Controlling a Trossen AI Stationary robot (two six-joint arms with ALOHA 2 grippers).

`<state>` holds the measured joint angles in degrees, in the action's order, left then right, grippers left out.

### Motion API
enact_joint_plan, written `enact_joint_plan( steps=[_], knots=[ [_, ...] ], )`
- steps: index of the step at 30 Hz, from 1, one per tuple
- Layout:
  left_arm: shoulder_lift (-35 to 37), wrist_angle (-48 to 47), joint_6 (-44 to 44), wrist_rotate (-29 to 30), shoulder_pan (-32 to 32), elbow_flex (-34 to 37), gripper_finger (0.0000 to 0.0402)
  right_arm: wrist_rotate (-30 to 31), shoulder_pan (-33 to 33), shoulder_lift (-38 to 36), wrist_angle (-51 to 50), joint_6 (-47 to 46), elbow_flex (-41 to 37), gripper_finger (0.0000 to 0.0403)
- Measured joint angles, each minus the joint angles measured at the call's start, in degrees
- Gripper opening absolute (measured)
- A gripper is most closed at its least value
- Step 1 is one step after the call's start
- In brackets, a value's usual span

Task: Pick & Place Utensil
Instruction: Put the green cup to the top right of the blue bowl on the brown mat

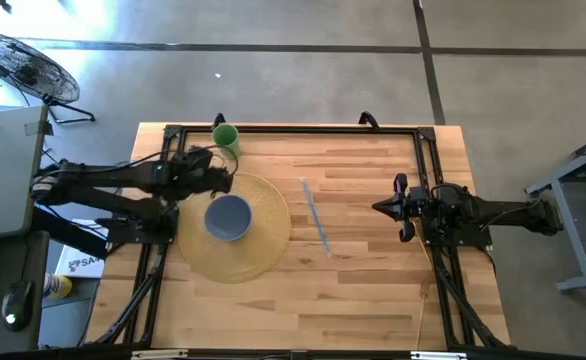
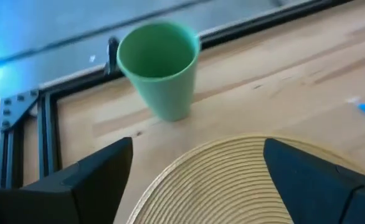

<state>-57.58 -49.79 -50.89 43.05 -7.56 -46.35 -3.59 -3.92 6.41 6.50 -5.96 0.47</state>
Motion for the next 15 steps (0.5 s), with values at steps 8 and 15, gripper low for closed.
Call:
enact_joint_plan(
  steps=[8,15],
  knots=[
    [-9.74,2.39,1.07,-3.98,-9.73,-0.02,0.0366,0.0,0.01,-0.02,-0.19,-0.02,0.0,0.0],
    [-14.23,8.35,4.68,-5.6,-12.71,-0.02,0.0366,0.09,0.0,0.0,-0.26,-0.02,0.0,0.0]
  ],
)
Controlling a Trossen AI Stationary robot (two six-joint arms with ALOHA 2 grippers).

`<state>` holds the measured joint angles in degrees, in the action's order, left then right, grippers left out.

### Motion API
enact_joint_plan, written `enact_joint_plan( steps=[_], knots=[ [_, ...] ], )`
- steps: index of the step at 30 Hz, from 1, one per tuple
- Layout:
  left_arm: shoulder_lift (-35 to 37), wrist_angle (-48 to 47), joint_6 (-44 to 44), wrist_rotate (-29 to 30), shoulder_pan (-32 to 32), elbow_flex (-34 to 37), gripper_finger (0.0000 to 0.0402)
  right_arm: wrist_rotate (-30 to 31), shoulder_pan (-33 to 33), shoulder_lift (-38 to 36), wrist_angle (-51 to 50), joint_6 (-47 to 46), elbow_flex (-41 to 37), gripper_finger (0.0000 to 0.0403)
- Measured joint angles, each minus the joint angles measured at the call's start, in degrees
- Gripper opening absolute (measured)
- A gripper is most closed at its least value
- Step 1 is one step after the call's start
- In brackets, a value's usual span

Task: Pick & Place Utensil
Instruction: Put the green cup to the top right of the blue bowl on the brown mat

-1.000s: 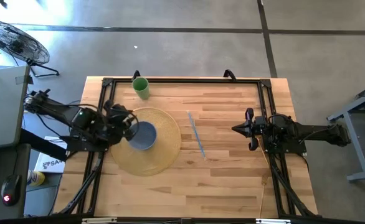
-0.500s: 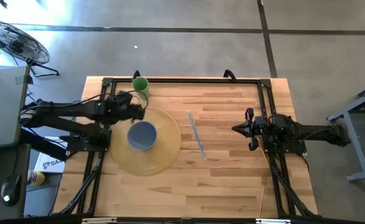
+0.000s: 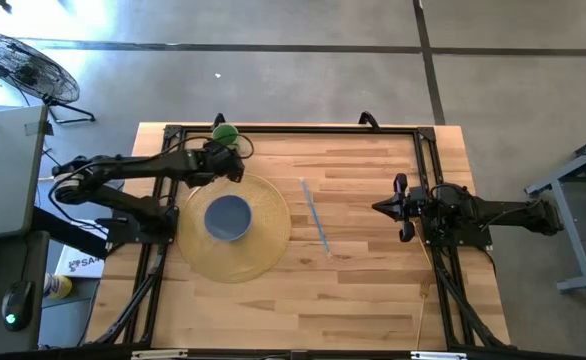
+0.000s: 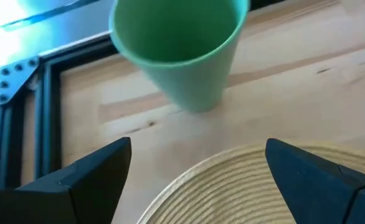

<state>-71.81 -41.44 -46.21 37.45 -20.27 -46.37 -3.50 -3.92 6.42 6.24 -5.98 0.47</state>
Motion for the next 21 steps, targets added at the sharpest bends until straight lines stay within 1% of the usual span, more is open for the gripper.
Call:
enact_joint_plan(
  steps=[3,6,10,14,17,21],
  knots=[
    [0.02,1.91,1.46,-0.63,-0.88,-0.05,0.0366,0.01,0.0,0.0,0.0,0.01,0.0,0.0],
    [0.02,1.71,1.55,0.65,-1.96,-0.07,0.0366,0.01,0.0,0.0,0.0,0.02,0.0,0.0],
    [-0.62,2.2,0.65,0.66,-3.74,-0.07,0.0376,0.03,0.0,0.0,0.0,0.01,0.0,0.0],
    [-2.61,4.87,-0.54,-1.17,-4.61,-0.07,0.0397,0.04,0.01,0.0,0.0,0.01,0.0,0.0],
    [-4.64,7.5,-0.45,-0.88,-4.57,-0.07,0.0394,0.06,0.02,0.0,0.0,0.02,0.0,0.0],
    [-6.62,8.32,-0.6,0.84,-4.51,-0.07,0.0393,0.08,0.0,0.0,-0.01,0.01,0.0,0.0]
  ],
)
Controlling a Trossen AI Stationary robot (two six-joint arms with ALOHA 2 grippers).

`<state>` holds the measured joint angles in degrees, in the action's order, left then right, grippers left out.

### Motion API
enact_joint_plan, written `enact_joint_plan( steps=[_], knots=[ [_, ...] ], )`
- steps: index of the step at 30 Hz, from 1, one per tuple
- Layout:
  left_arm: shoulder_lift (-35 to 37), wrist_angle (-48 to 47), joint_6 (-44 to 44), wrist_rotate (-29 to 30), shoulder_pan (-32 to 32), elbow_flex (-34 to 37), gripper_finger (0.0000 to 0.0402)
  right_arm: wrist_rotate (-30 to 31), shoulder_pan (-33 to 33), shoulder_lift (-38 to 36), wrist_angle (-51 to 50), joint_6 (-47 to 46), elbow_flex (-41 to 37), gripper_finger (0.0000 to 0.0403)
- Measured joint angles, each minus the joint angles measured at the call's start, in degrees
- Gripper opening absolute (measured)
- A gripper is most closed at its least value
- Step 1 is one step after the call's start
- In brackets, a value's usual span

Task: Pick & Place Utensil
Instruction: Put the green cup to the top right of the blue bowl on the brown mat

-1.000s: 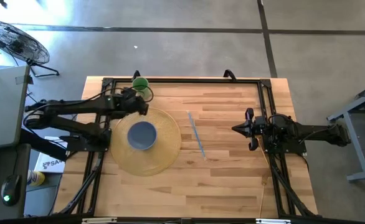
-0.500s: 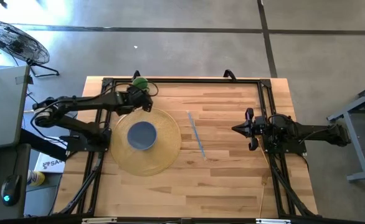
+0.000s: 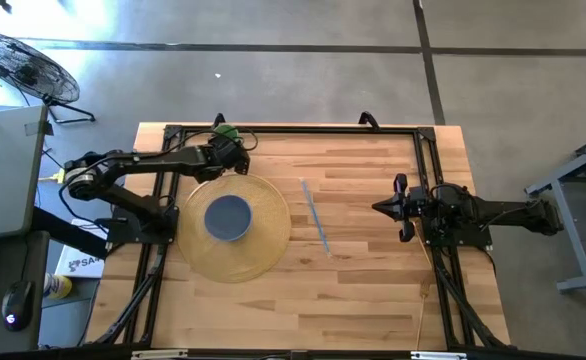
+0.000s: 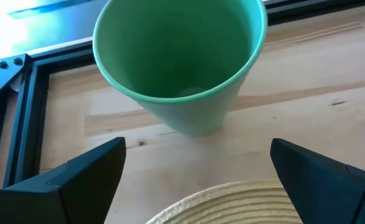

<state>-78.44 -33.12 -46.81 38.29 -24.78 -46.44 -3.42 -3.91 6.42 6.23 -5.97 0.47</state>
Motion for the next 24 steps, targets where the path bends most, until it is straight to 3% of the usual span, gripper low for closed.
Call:
enact_joint_plan(
  steps=[7,24],
  knots=[
    [-0.24,1.88,-2.87,4.32,0.03,0.0,0.0393,0.0,-0.01,0.0,-0.01,0.01,0.0,0.0],
    [-0.26,4.73,-4.58,4.22,0.53,2.78,0.0392,0.0,0.01,0.0,-0.01,0.01,0.0,0.0]
  ],
)
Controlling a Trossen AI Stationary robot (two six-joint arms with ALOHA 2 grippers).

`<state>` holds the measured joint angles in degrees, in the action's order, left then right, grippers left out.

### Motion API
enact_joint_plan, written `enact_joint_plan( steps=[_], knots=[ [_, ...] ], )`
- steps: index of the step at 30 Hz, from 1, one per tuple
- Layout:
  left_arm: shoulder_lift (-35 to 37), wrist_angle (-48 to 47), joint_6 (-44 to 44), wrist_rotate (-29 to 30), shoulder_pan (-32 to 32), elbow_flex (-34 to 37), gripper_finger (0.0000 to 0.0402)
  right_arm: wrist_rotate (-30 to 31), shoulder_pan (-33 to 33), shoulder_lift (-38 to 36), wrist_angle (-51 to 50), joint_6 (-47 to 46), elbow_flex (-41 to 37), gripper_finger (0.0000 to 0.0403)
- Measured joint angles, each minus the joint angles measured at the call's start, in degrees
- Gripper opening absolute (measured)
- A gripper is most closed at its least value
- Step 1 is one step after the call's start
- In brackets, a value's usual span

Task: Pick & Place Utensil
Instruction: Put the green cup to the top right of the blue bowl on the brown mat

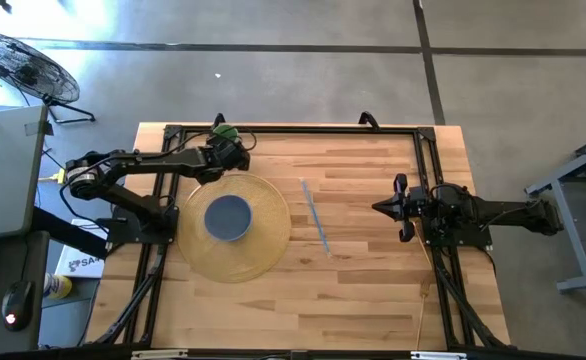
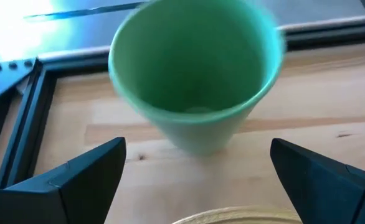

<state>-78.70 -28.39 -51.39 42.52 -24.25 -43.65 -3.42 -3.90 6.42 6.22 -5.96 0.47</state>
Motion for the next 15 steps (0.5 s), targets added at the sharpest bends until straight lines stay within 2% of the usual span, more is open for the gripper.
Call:
enact_joint_plan(
  steps=[4,9,15],
  knots=[
    [0.04,5.97,-1.35,-0.11,0.02,3.14,0.0392,0.02,-0.02,0.0,0.0,0.0,0.0,0.0],
    [0.04,13.98,1.82,0.6,0.31,6.02,0.0392,0.02,-0.02,0.0,0.0,0.01,0.0,0.0],
    [0.07,15.45,1.27,3.22,0.26,7.64,0.0392,0.02,-0.02,0.0,0.0,-0.01,0.0,0.0]
  ],
)
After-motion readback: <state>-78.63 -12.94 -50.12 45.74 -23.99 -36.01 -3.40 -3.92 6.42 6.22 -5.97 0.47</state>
